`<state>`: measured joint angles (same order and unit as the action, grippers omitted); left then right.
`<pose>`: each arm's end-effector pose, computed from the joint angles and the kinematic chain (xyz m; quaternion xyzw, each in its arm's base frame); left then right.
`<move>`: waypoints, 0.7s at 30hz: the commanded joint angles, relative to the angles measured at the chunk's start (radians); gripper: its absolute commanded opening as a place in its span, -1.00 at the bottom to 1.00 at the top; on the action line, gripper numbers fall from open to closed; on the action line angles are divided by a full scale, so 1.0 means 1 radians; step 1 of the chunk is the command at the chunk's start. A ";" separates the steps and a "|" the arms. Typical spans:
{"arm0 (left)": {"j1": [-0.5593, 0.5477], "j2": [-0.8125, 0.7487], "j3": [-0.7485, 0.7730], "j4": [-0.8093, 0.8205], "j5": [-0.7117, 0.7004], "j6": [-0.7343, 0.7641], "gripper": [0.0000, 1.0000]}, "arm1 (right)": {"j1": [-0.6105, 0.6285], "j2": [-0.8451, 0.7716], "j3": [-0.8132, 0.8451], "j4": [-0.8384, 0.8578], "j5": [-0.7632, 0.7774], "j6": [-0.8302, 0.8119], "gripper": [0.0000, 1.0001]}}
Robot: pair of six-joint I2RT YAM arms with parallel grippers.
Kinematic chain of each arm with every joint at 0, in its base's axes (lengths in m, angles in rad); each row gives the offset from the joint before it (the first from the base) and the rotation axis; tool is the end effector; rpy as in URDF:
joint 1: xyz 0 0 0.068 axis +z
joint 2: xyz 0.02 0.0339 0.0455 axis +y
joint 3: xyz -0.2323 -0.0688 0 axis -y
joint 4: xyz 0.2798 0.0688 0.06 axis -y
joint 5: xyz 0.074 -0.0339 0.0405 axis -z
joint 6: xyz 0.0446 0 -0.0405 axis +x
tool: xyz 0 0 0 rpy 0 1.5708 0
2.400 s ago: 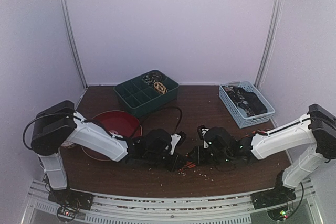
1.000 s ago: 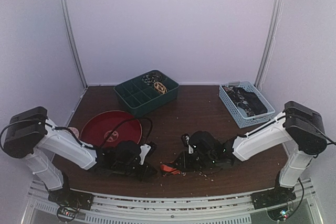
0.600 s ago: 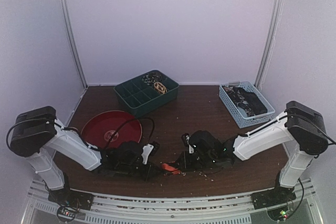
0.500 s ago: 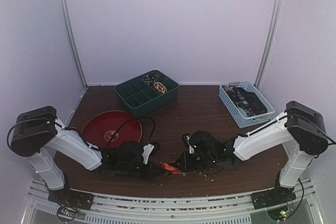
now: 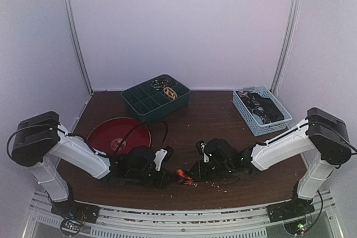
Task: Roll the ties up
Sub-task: Roll the tie at the center of the board.
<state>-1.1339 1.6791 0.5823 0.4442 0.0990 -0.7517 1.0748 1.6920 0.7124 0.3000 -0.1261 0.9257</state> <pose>0.1315 -0.2920 0.0510 0.1916 0.8749 -0.3842 0.2241 0.1596 0.3068 0.0709 -0.0942 0.8960 0.3927 0.1845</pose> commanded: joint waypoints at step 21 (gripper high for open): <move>0.005 0.045 0.146 -0.014 0.036 0.048 -1.00 | -0.034 -0.075 -0.025 -0.068 0.057 -0.076 -0.77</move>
<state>-1.1339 1.7088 0.6964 0.4332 0.1242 -0.7261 1.0477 1.6466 0.6983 0.2527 -0.0822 0.8700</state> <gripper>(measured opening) 0.004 0.169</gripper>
